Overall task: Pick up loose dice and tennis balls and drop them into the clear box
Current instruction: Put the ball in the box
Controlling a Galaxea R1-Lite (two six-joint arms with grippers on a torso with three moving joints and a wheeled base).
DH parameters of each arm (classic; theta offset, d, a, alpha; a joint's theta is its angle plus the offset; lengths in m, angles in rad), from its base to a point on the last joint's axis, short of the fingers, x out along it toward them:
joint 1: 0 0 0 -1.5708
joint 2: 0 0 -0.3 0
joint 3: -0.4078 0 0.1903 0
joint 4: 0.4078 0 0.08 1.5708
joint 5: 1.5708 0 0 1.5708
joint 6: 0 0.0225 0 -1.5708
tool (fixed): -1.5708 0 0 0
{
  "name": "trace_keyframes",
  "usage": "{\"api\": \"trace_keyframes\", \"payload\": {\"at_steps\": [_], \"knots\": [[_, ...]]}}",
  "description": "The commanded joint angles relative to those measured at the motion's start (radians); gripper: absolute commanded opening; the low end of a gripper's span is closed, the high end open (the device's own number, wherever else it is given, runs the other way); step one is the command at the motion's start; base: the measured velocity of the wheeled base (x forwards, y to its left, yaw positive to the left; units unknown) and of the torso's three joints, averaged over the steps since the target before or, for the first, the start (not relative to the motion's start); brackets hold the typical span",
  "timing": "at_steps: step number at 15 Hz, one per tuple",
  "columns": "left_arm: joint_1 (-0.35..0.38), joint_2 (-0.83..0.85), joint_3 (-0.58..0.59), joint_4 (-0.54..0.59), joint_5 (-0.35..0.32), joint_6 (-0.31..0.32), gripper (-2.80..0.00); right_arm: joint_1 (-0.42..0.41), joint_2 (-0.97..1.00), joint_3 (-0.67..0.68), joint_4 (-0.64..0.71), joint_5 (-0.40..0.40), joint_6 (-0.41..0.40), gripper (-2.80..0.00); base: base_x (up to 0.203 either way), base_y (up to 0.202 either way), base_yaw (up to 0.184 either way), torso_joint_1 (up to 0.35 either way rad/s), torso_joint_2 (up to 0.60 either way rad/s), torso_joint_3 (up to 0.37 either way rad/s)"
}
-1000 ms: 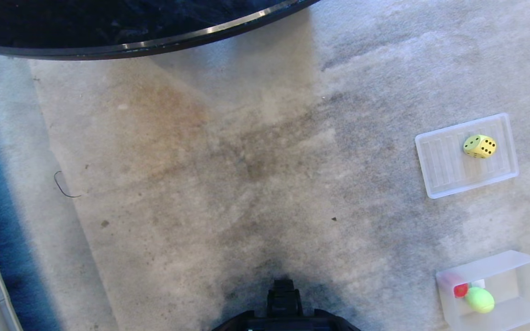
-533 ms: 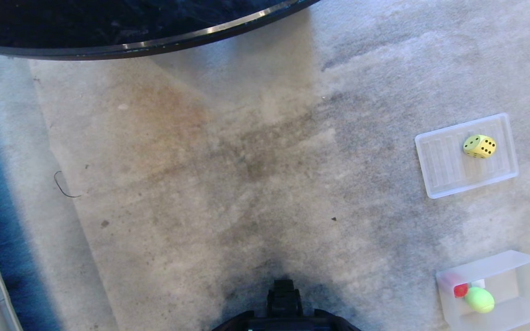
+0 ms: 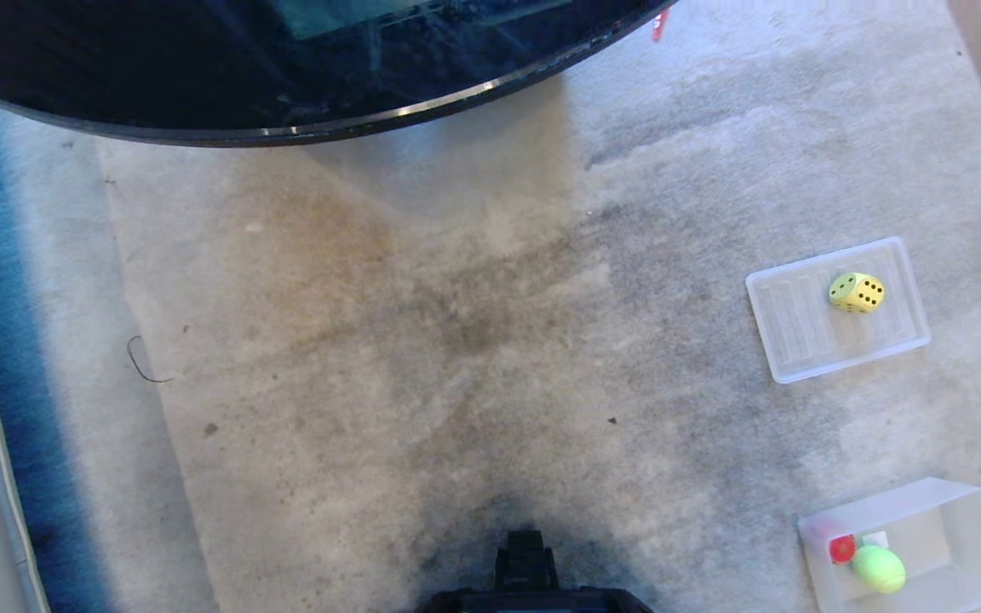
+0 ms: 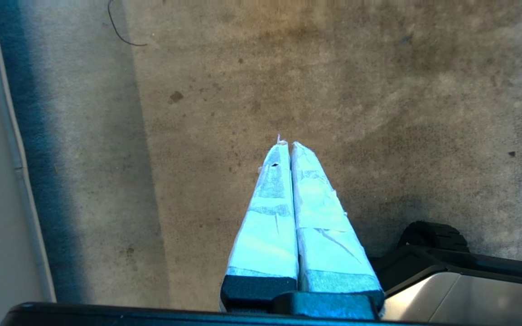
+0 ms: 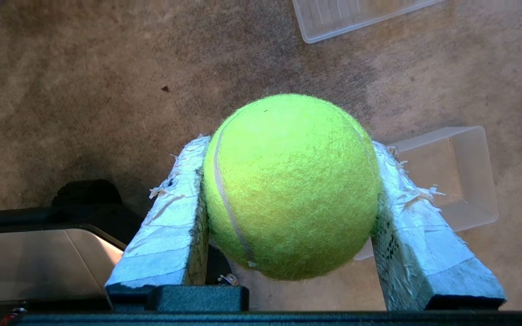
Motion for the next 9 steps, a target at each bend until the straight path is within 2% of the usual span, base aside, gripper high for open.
{"api": "trace_keyframes", "payload": {"at_steps": [1,4,9], "knots": [[0.000,0.000,0.000,0.000,0.002,-0.003,-2.80,0.000,0.001,0.000,0.001,-0.001,0.001,-2.80,0.000,0.000,0.000,0.002,0.01,0.195],[0.000,0.000,0.000,0.000,0.000,0.000,-2.80,0.000,0.001,0.000,0.001,-0.001,0.001,-2.80,0.000,0.000,0.000,0.004,0.00,0.078],[0.000,0.000,0.000,0.000,0.000,0.000,-2.80,0.000,0.001,0.000,0.001,-0.001,-0.001,-2.80,0.000,0.000,0.000,0.000,0.00,0.000]]}}
